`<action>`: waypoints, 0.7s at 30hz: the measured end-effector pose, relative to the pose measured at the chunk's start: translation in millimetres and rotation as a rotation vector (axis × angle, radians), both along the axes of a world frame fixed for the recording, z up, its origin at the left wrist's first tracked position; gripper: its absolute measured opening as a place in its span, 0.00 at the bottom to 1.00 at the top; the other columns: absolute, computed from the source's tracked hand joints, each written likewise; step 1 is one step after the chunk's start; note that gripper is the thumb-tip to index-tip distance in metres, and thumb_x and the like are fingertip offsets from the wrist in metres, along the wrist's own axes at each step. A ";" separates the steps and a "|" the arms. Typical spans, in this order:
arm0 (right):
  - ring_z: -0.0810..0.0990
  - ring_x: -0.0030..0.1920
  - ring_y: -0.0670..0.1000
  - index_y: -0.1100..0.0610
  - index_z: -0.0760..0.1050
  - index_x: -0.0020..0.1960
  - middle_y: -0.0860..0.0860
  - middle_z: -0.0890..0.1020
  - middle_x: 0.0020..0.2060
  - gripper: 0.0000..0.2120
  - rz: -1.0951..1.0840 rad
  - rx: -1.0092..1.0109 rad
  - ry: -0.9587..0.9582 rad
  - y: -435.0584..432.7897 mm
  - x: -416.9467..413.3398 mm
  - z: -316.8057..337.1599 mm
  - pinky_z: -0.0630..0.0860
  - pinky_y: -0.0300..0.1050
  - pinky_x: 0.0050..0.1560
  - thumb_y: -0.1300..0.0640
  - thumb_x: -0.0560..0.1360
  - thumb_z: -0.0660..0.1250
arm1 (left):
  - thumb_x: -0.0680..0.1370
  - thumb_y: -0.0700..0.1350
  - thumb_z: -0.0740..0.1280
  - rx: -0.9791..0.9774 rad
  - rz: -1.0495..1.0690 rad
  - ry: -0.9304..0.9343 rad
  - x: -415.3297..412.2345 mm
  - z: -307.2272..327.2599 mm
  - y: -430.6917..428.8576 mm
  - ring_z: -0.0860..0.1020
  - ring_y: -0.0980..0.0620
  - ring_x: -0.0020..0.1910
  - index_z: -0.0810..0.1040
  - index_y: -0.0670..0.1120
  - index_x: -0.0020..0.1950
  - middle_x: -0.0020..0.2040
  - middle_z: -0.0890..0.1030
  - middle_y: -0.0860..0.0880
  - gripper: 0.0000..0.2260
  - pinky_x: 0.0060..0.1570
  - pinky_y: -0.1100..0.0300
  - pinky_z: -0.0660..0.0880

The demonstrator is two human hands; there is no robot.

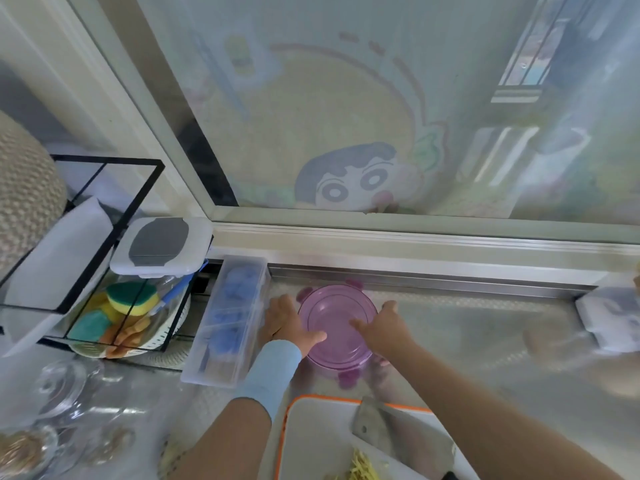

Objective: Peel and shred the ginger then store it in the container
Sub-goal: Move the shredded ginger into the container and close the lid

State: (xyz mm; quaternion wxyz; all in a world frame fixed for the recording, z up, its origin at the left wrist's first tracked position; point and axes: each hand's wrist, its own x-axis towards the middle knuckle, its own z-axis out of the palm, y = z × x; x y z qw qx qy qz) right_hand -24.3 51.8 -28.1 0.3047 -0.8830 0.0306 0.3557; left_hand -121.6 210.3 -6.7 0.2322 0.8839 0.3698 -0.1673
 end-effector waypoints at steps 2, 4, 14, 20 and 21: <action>0.80 0.45 0.58 0.61 0.64 0.62 0.59 0.76 0.53 0.32 -0.080 0.087 0.085 -3.3 0.5 -6.3 0.81 0.53 0.37 0.43 0.72 0.75 | 0.73 0.53 0.73 0.047 -0.220 -0.111 0.6 6.0 -6.3 0.53 0.46 0.77 0.52 0.56 0.77 0.79 0.49 0.51 0.39 0.71 0.50 0.61; 0.77 0.39 0.55 0.62 0.66 0.61 0.59 0.78 0.50 0.34 -0.126 0.136 0.159 -6.6 -1.2 -12.9 0.75 0.48 0.34 0.42 0.69 0.77 | 0.77 0.47 0.70 0.030 -0.374 -0.105 1.1 6.2 -14.6 0.45 0.48 0.78 0.52 0.60 0.77 0.79 0.44 0.54 0.36 0.73 0.50 0.56; 0.73 0.57 0.55 0.66 0.57 0.67 0.61 0.71 0.62 0.41 -0.079 0.101 0.128 -4.8 2.5 -10.7 0.74 0.50 0.61 0.43 0.71 0.75 | 0.74 0.49 0.72 -0.038 -0.305 -0.077 5.6 -0.7 -4.6 0.48 0.48 0.78 0.52 0.60 0.77 0.79 0.46 0.54 0.39 0.72 0.49 0.59; 0.77 0.54 0.57 0.58 0.62 0.60 0.58 0.75 0.58 0.34 0.032 0.070 -0.061 -0.7 0.6 3.7 0.76 0.50 0.51 0.40 0.69 0.76 | 0.69 0.53 0.76 -0.217 -0.028 -0.074 5.2 4.9 18.0 0.61 0.45 0.74 0.50 0.56 0.78 0.77 0.51 0.50 0.46 0.67 0.48 0.68; 0.77 0.52 0.56 0.57 0.63 0.58 0.57 0.75 0.55 0.32 0.050 0.070 -0.083 1.8 -0.7 6.1 0.75 0.49 0.48 0.39 0.69 0.76 | 0.69 0.54 0.76 -0.203 0.008 -0.097 5.1 6.0 19.6 0.59 0.44 0.75 0.51 0.55 0.78 0.78 0.50 0.49 0.46 0.68 0.47 0.67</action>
